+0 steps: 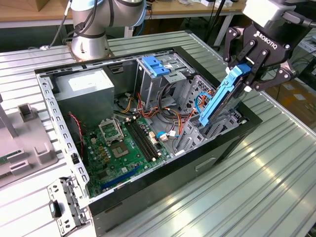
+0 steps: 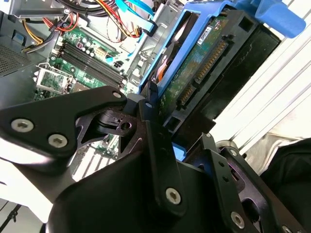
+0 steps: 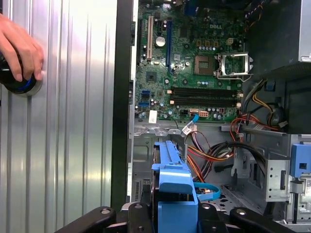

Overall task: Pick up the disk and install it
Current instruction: 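Insert the disk into the insertion slot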

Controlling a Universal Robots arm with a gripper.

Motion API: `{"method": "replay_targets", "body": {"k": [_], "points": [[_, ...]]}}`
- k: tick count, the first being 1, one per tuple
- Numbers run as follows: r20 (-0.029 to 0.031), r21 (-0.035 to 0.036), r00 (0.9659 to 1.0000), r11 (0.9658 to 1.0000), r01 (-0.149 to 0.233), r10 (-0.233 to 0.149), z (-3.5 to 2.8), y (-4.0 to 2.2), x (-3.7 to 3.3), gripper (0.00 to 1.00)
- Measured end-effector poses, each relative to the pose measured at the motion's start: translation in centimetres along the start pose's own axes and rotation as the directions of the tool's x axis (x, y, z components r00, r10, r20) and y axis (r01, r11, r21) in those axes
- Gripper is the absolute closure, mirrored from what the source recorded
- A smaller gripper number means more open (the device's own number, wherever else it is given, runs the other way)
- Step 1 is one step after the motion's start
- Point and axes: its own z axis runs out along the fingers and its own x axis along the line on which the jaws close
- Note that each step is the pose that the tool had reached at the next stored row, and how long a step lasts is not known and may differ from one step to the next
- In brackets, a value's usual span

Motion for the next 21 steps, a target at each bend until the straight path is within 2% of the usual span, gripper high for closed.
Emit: {"method": "replay_targets", "body": {"k": [5,7,21], "points": [[0.0000,0.0002,1.0000,1.0000,-0.003,0.003,0.09,0.01,0.00,0.64],[0.0000,0.0003,1.0000,1.0000,-0.005,0.005,0.32,0.06,0.01,0.64],[0.0006,0.0003,1.0000,1.0000,-0.005,0.005,0.52,0.19,0.00,0.64]]}}
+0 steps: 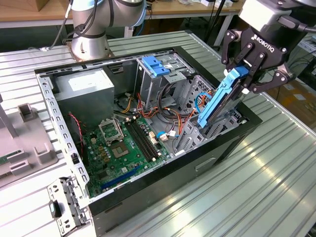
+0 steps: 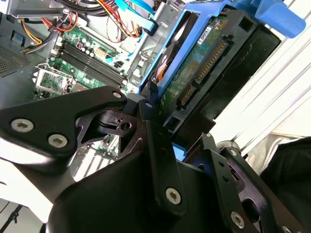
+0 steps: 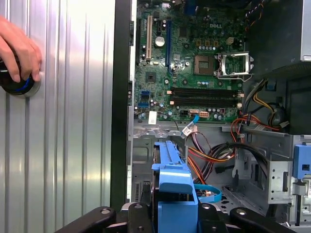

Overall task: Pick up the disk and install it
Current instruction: 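Insert the disk into the insertion slot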

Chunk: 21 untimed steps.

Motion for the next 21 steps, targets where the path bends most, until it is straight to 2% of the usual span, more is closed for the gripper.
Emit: {"method": "replay_targets", "body": {"k": [3,5,10,19,21], "points": [[0.0009,0.0000,1.0000,1.0000,0.000,0.000,0.04,0.00,-0.12,0.64],[0.0042,0.0002,1.0000,1.0000,-0.002,0.002,0.14,0.02,-0.27,0.64],[0.0048,0.0015,0.9996,0.9996,-0.029,0.029,0.26,0.17,-0.35,0.64],[0.0107,0.0016,0.9995,0.9995,-0.030,0.030,0.79,0.18,-1.01,0.64],[0.0106,0.0016,0.9994,0.9995,-0.032,0.032,0.92,0.18,-1.00,0.64]]}}
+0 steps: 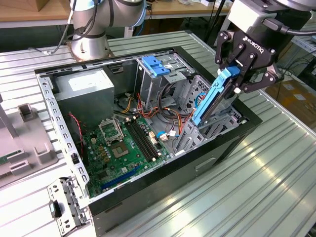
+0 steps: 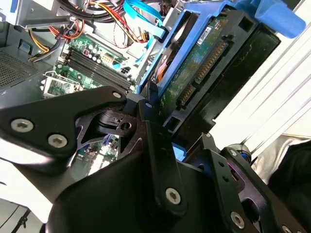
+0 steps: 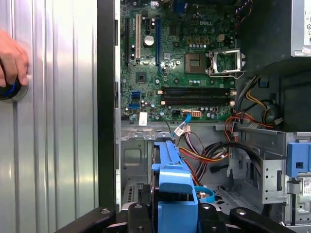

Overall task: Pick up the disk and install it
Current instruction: 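Insert the disk into the insertion slot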

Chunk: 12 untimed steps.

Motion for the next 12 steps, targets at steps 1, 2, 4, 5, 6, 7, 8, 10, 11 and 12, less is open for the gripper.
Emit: {"method": "replay_targets", "body": {"k": [1,2,4,5,6,7,8,10,11,12], "points": [[0.0002,0.0001,1.0000,1.0000,-0.001,0.001,0.14,0.00,0.01,0.64],[0.0006,0.0002,1.0000,1.0000,-0.002,0.002,0.28,0.00,0.02,0.64],[0.0011,0.0002,1.0000,1.0000,-0.002,0.002,0.50,0.01,0.03,0.64],[0.0014,0.0002,1.0000,1.0000,-0.002,0.002,0.58,0.01,0.04,0.64],[0.0018,0.0002,1.0000,1.0000,-0.003,0.003,0.69,0.01,0.04,0.64],[0.0022,0.0002,1.0000,1.0000,-0.003,0.003,0.75,0.01,0.05,0.64],[0.0032,0.0002,1.0000,1.0000,-0.003,0.003,0.87,0.02,0.06,0.64],[0.0039,0.0002,1.0000,1.0000,-0.003,0.003,1.03,0.03,0.06,0.64],[0.0040,0.0002,1.0000,1.0000,-0.003,0.003,1.08,0.03,0.07,0.64],[0.0042,0.0001,1.0000,1.0000,-0.003,0.003,1.12,0.03,0.07,0.64]]}}
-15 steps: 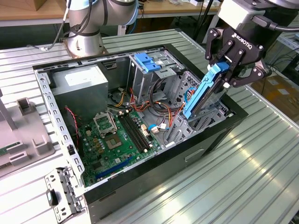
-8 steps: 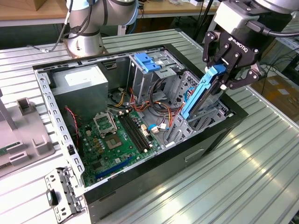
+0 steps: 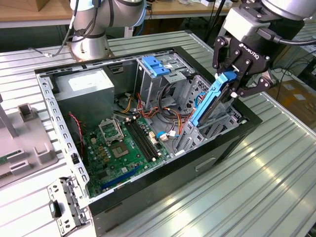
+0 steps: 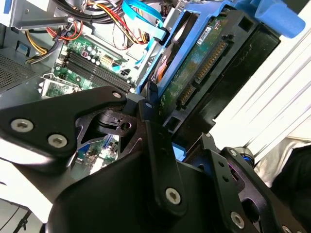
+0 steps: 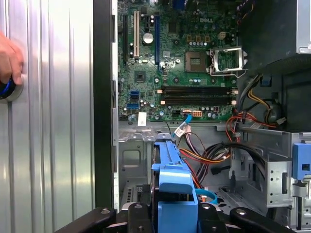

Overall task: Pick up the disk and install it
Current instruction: 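Insert the disk into the insertion slot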

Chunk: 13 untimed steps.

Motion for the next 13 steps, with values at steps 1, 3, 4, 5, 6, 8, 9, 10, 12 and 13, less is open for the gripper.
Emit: {"method": "replay_targets", "body": {"k": [1,3,4,5,6,8,9,10,12,13], "points": [[0.0001,0.0000,1.0000,1.0000,0.000,0.000,0.03,0.00,0.00,0.64],[0.0002,0.0000,1.0000,1.0000,0.000,0.000,0.13,0.00,0.01,0.64],[0.0002,0.0000,1.0000,1.0000,0.000,0.000,0.17,0.00,0.01,0.64],[0.0001,0.0000,1.0000,1.0000,0.000,0.000,0.23,0.00,0.01,0.64],[0.0002,0.0000,1.0000,1.0000,0.000,0.000,0.28,0.00,0.02,0.64],[0.0001,0.0000,1.0000,1.0000,0.000,0.000,0.39,0.00,0.03,0.64],[0.0002,0.0000,1.0000,1.0000,0.000,0.000,0.45,0.00,0.03,0.64],[0.0002,0.0000,1.0000,1.0000,0.000,0.000,0.51,0.00,0.03,0.64],[0.0002,0.0000,1.0000,1.0000,0.000,0.000,0.62,0.01,0.04,0.64],[0.0001,0.0000,1.0000,1.0000,0.000,0.000,0.69,0.01,0.05,0.64]]}}
